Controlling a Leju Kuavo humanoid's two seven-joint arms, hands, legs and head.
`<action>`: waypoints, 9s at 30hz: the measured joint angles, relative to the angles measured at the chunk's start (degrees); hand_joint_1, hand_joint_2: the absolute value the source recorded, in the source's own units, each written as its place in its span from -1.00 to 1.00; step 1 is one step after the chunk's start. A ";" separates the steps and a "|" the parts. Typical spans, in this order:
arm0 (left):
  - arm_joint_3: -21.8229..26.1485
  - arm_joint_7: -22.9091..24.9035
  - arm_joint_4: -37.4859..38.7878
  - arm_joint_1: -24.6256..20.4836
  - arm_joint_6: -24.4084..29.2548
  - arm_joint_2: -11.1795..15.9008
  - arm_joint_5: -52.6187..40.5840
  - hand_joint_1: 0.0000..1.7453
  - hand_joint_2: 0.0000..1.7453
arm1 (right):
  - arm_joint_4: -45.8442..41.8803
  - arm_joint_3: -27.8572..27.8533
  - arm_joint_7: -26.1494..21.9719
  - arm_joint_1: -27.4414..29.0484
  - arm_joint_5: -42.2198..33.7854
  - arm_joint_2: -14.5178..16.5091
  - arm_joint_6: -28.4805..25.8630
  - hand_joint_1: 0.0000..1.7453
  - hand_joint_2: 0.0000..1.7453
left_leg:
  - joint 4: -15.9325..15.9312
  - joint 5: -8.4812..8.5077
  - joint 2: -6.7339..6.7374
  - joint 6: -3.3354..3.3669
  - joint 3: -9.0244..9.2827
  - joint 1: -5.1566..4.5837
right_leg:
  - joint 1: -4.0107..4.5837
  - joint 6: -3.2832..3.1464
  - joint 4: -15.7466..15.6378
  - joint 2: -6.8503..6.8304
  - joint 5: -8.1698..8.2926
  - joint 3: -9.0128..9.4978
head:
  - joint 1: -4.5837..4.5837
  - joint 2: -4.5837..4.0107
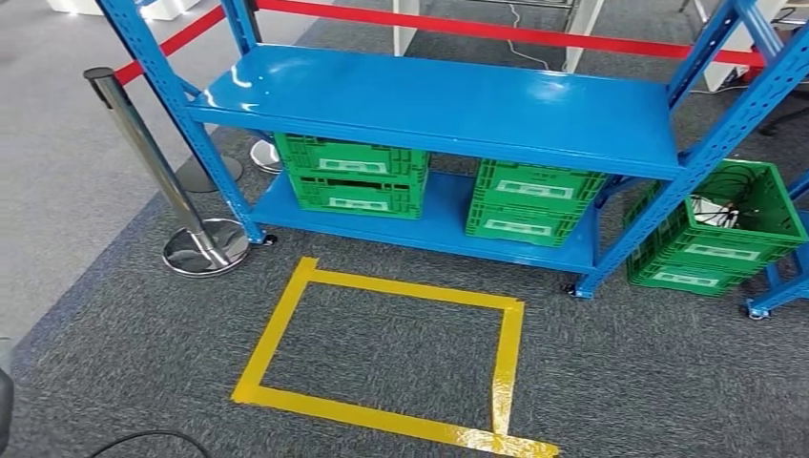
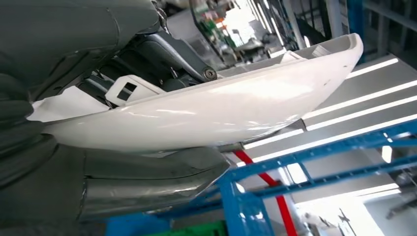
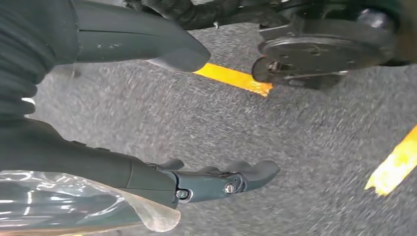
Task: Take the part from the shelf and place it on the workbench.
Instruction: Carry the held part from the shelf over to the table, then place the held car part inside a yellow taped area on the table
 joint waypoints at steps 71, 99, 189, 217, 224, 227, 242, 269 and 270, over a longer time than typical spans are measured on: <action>-0.86 5.01 -3.46 0.15 -0.01 -1.27 -2.02 1.00 1.00 | 30.36 44.19 -10.40 -31.40 -70.70 -34.10 -27.56 -1.00 1.00 | 15.31 -7.67 1.74 -2.19 -6.89 0.73 | -0.92 0.09 -5.31 -4.03 2.68 -3.04 | -0.87 0.00; 0.46 0.93 -1.42 -0.10 3.11 -3.76 -2.51 1.00 1.00 | 19.53 60.04 -9.28 -33.67 -76.91 -43.76 -32.70 -1.00 1.00 | 6.33 -3.44 -1.84 -0.99 -2.84 0.33 | -1.36 0.78 -4.88 -1.57 2.94 -3.68 | -0.62 0.00; -9.98 -0.34 4.84 -6.06 3.18 4.31 -2.67 1.00 1.00 | 36.63 64.20 -2.75 -56.86 -84.06 -26.04 -33.69 -1.00 1.00 | 2.66 -2.79 -4.04 -1.30 -0.91 1.29 | -1.20 1.34 -3.93 0.99 4.78 -7.85 | -0.46 0.00; -1.06 -0.63 -1.70 -0.33 -0.25 -1.62 -6.10 1.00 1.00 | 28.53 54.31 -18.21 -38.55 -58.90 -38.62 -28.79 -1.00 1.00 | 2.66 -4.17 -3.81 0.06 1.02 0.66 | -1.45 2.78 -3.01 1.50 3.72 -7.44 | -0.10 0.00; -1.01 -0.62 -1.66 -1.16 -1.02 -1.92 -6.03 1.00 1.00 | 28.74 53.01 -15.28 -36.33 -57.07 -38.24 -28.56 -1.00 1.00 | 14.97 -9.73 1.68 -2.16 -5.27 0.85 | -1.63 0.91 -4.23 -3.34 2.16 -4.53 | -0.91 0.00; -0.93 -0.63 -1.62 -1.12 -1.26 -2.01 -6.01 1.00 1.00 | 27.94 53.00 -13.82 -34.60 -57.82 -38.51 -28.60 -1.00 1.00 | 17.44 -7.85 2.27 -2.26 -7.68 1.07 | -1.52 1.04 -4.23 -5.74 0.81 -2.98 | -0.91 0.00; -1.39 -0.01 -0.89 -2.63 -1.15 -1.79 -6.08 1.00 1.00 | 25.95 56.44 -10.18 -33.18 -70.46 -41.12 -29.23 -1.00 1.00 | 3.10 -3.92 0.37 1.07 0.31 0.79 | -1.16 3.43 11.75 -3.07 -5.25 -11.91 | -0.08 0.00; -3.26 7.81 1.01 -4.89 -7.92 3.44 -8.35 1.00 1.00 | 19.97 62.57 -10.52 -33.72 -76.69 -44.84 -37.91 -1.00 1.00 | -1.89 -3.40 3.33 1.03 4.56 0.32 | -1.28 2.58 7.52 -3.11 -0.37 -5.13 | -0.31 -0.02; -3.27 7.95 1.12 -5.11 -8.01 3.48 -8.45 1.00 1.00 | 19.92 62.70 -10.48 -33.61 -76.76 -44.93 -38.06 -1.00 1.00 | -2.72 -4.04 3.48 1.05 6.14 0.33 | -1.27 2.70 9.66 -3.05 -2.22 -7.95 | -0.26 -0.01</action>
